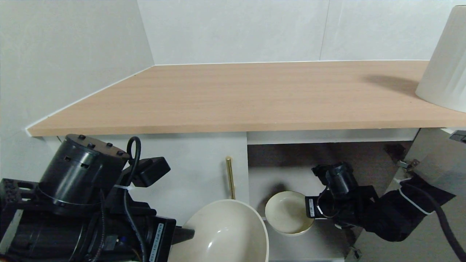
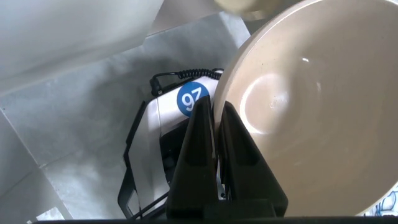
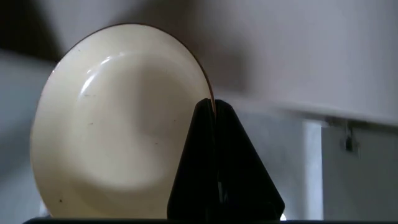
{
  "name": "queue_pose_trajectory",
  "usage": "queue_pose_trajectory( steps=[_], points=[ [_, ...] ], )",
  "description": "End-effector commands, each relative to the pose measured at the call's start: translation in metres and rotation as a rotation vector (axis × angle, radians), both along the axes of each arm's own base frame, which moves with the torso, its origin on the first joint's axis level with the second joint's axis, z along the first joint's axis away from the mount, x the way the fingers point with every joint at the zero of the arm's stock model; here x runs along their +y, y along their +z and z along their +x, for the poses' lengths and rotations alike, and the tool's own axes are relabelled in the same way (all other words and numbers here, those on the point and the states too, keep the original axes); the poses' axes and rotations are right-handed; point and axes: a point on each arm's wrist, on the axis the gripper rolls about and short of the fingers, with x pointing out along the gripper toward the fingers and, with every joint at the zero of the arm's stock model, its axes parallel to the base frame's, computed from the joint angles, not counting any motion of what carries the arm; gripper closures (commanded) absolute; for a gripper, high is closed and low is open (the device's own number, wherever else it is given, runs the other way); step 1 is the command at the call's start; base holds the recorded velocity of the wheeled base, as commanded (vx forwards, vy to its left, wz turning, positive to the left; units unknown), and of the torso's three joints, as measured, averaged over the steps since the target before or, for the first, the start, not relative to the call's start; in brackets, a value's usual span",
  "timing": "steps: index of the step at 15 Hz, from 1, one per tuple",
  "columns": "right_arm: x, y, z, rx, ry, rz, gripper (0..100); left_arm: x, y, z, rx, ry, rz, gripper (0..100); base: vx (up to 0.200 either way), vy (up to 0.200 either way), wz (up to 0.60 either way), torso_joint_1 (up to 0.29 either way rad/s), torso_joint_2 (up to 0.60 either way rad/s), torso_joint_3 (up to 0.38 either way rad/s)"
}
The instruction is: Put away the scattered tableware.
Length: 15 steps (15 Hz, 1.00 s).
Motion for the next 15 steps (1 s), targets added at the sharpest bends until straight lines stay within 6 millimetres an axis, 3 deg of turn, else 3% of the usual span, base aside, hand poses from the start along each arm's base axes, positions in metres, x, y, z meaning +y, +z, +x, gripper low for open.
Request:
queue_pose_trajectory(
  steps=[1,8,15],
  points=[
    [-0.003,-0.025,0.009,0.003,-0.051,-0.032,100,0.0,-0.001,0.0,0.003,0.0,0.002,100,0.0,0.0,0.0,0.0,0.0,0.0],
    [-0.016,-0.044,0.036,-0.046,-0.161,-0.046,100,-0.001,-0.002,0.001,0.008,0.001,0.005,100,0.0,0.0,0.0,0.0,0.0,0.0],
    [-0.023,-0.05,0.054,-0.076,-0.243,-0.06,100,-0.002,-0.004,0.003,0.014,0.0,0.01,100,0.0,0.0,0.0,0.0,0.0,0.0]
  ],
)
